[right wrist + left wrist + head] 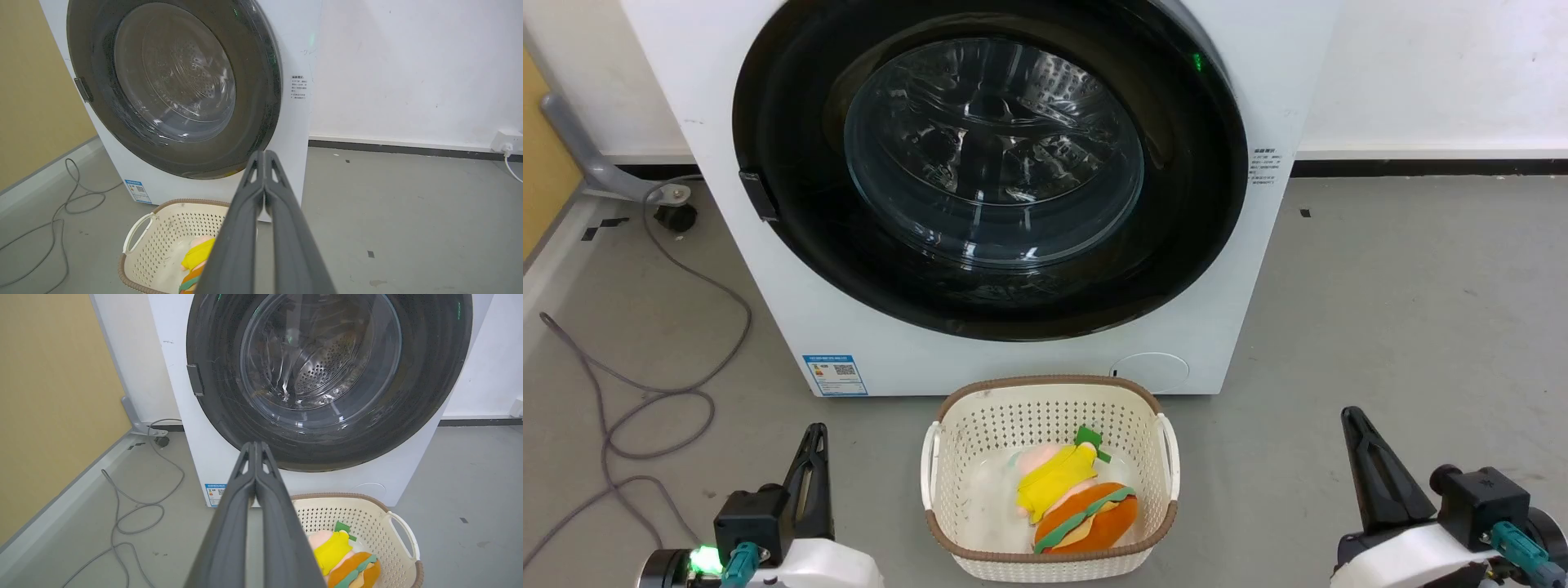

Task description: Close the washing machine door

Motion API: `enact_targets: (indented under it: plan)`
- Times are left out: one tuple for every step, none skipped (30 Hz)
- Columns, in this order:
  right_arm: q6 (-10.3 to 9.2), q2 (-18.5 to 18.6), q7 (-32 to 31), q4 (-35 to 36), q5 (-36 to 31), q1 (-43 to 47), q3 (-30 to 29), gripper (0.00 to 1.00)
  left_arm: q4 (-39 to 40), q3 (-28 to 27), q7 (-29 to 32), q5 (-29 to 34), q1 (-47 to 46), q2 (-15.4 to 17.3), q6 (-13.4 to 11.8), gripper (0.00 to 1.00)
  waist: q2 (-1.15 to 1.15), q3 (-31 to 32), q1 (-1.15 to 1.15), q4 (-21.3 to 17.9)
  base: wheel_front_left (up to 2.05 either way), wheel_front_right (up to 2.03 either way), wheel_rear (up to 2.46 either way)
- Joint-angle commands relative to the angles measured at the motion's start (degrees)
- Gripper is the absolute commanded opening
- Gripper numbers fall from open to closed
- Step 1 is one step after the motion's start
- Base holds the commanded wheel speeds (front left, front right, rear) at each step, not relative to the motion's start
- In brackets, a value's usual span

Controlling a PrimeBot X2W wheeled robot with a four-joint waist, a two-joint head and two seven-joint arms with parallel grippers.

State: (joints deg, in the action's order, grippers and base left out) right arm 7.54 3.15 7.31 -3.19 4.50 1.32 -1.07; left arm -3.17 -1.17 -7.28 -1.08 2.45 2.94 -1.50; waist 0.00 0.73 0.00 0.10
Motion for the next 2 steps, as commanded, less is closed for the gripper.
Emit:
enact_targets:
  plan:
    - [-0.03, -0.14, -0.30, 0.49, -0.47, -0.60, 0.17, 0.00, 0.44, -0.03, 0.28, 0.53, -0.74, 0.01, 0.14, 0.00, 0.00, -0.01, 0.00, 0.00, 0.00, 0.00, 0.00]
    - [-0.03, -0.14, -0.42, 0.53, -0.54, -0.61, 0.19, 0.00, 0.49, -0.01, 0.40, 0.54, -0.77, 0.00, 0.16, 0.00, 0.00, -0.03, 0.00, 0.00, 0.00, 0.00, 0.00]
